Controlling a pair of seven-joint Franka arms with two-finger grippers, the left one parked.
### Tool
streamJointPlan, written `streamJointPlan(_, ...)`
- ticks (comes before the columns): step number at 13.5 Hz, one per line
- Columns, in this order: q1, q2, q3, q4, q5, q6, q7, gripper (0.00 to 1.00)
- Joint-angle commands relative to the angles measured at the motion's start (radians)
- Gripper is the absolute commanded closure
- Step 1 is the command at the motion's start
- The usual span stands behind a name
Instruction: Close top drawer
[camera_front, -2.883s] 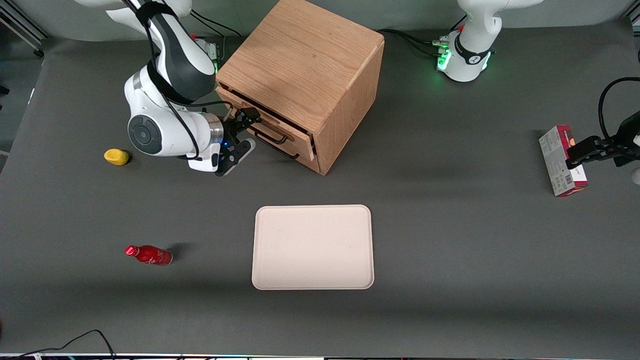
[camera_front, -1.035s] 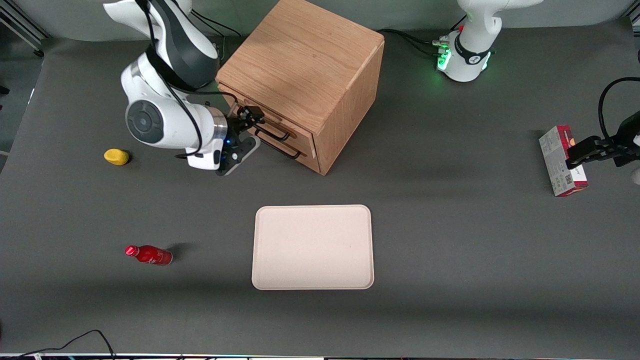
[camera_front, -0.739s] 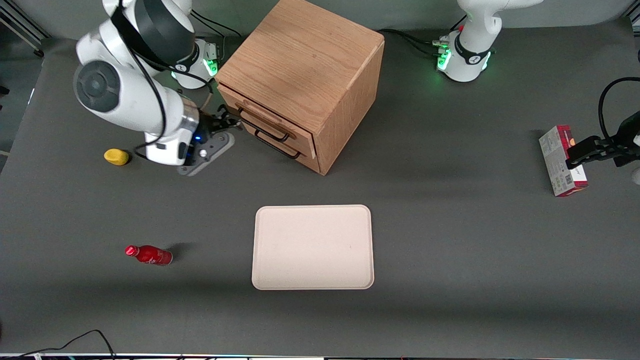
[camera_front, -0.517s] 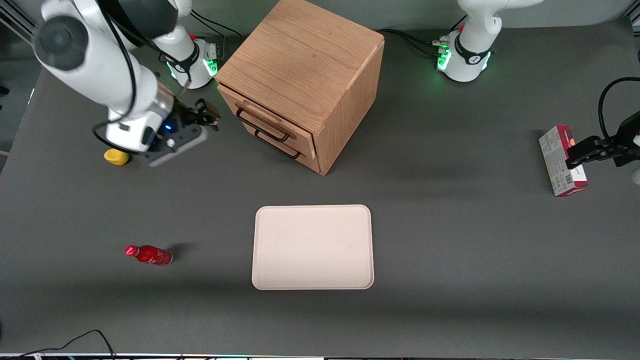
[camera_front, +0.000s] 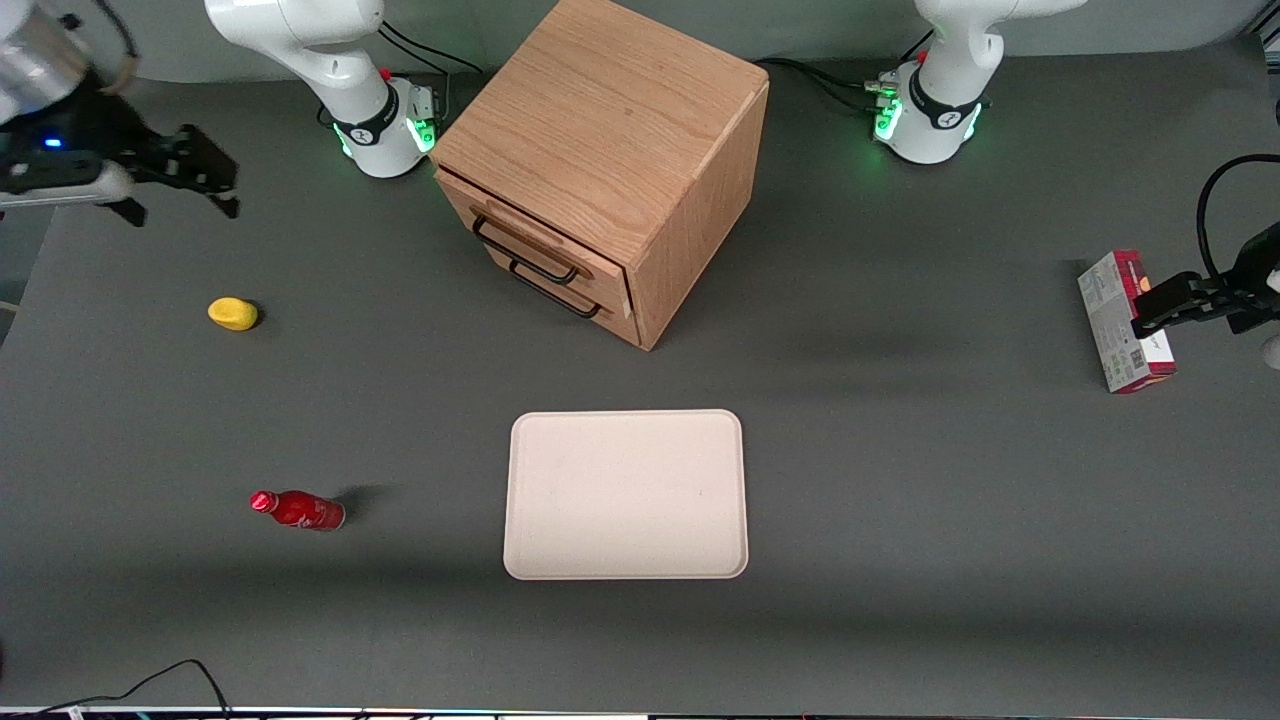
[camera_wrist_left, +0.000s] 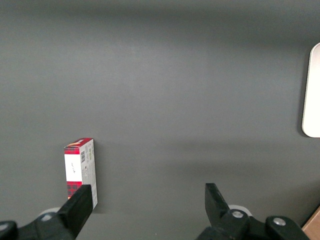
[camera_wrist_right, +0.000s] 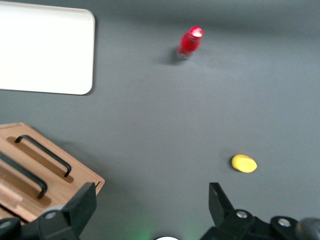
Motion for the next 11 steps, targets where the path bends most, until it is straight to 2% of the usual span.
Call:
streamJointPlan(1, 0.003, -0.005, -0.028, -0.011, -0.019, -0.001, 0.020, 0.00)
streamJointPlan(7, 0.005, -0.110, -0.053, -0.155, -0.010, 0.077, 0.036, 0.00)
streamJointPlan(11, 0.011, -0.105, -0.055, -0.166, -0.005, 0.077, 0.036, 0.00)
